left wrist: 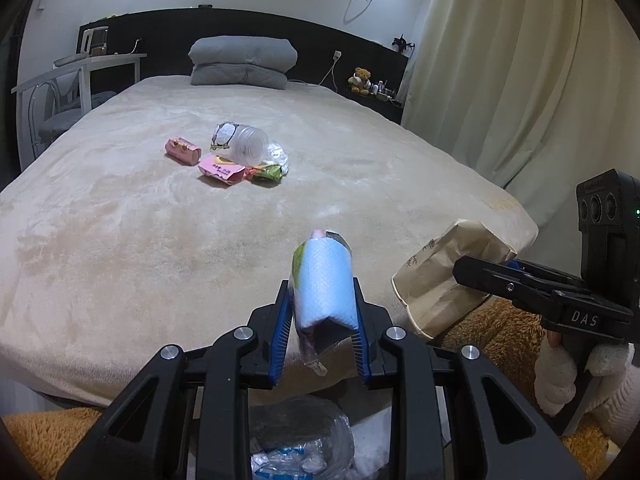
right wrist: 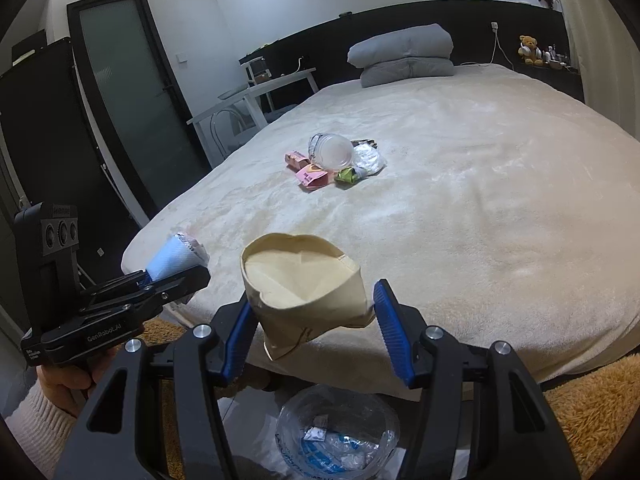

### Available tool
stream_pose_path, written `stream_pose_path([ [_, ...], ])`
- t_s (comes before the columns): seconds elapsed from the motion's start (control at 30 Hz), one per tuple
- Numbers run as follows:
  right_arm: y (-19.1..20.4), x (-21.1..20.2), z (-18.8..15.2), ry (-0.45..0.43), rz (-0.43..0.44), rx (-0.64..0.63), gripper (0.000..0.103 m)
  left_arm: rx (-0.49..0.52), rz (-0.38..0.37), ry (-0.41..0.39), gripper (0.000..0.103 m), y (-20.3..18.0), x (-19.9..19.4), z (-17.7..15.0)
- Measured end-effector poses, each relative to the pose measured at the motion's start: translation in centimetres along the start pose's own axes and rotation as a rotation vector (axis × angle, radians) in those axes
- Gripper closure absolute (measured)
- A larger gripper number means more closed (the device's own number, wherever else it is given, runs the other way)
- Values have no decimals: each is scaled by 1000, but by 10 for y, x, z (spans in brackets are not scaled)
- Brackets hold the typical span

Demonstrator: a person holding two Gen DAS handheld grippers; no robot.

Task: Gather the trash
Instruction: 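Carry the paper cup and wrapper with both tools down to the trash bag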

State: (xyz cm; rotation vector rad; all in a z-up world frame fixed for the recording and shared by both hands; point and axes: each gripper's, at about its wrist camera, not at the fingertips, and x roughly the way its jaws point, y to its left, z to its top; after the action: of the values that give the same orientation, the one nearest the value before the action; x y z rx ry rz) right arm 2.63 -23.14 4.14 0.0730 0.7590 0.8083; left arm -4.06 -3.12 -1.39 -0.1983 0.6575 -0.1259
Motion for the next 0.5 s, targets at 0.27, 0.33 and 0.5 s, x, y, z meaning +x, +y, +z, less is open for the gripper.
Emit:
stream_pose_path([
  [0.27,4,15,-10,89,31,-5,46,-31,-23,90,77,0,10,-18],
  [0.33,3,18,-13,118,41,5,46,-36,-20,122,77,1,14,-24],
  [0.5,-1,31,-25,210,55,40,46,-75,-44,205,77,3,24,-41],
])
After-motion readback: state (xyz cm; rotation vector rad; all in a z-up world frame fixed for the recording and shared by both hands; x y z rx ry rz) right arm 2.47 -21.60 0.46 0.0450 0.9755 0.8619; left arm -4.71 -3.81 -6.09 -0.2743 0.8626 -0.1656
